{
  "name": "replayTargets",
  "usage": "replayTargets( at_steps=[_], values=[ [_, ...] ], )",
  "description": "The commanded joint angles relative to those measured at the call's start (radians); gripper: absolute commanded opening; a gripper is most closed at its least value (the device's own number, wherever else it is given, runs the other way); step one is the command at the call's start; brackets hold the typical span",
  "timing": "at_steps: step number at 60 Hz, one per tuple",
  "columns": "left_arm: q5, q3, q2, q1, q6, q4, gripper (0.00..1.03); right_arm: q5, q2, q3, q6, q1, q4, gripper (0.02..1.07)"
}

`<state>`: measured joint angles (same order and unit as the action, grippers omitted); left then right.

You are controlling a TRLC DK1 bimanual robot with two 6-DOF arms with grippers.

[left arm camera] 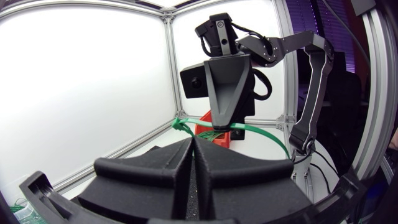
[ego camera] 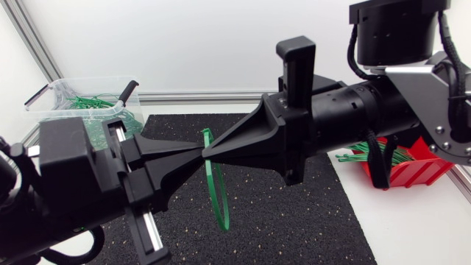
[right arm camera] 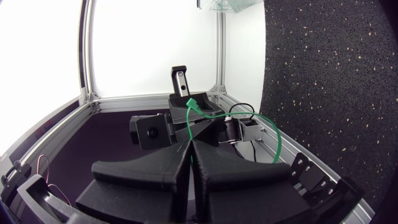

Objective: Take a green cable tie from the red box, thread the tail through the head to close it, then place it in the transparent bin on the left.

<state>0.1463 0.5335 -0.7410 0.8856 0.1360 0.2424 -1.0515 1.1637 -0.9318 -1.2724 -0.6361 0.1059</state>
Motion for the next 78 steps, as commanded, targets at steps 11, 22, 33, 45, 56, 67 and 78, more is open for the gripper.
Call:
replayTargets(
  at_steps=[11, 22, 33, 45, 56, 67, 78],
  values=[
    [0.038, -0.012, -0.006, -0.023, 0.045, 0.021, 0.04, 0.015, 0.019, -0.012, -0.03, 0.047, 0.023, 0.08],
    [0.067, -0.01, -0.02, -0.088, 0.03, 0.015, 0.04, 0.015, -0.009, -0.006, -0.03, 0.053, 0.023, 0.08],
    [0.177, -0.007, -0.049, -0.251, -0.029, 0.044, 0.04, 0.016, -0.03, 0.019, -0.025, 0.052, 0.025, 0.08],
    [0.205, -0.01, -0.051, -0.274, -0.056, 0.061, 0.04, 0.013, -0.042, 0.03, -0.005, 0.026, 0.006, 0.08],
    [0.274, -0.021, -0.057, -0.304, -0.104, 0.098, 0.04, 0.015, -0.021, 0.014, -0.005, -0.002, 0.002, 0.08],
    [0.326, -0.029, -0.084, -0.316, -0.171, 0.164, 0.04, 0.018, -0.006, -0.001, -0.007, -0.027, -0.003, 0.08],
    [0.338, -0.059, -0.097, -0.307, -0.211, 0.21, 0.04, 0.019, -0.007, -0.006, -0.008, -0.034, -0.023, 0.08]
  ],
)
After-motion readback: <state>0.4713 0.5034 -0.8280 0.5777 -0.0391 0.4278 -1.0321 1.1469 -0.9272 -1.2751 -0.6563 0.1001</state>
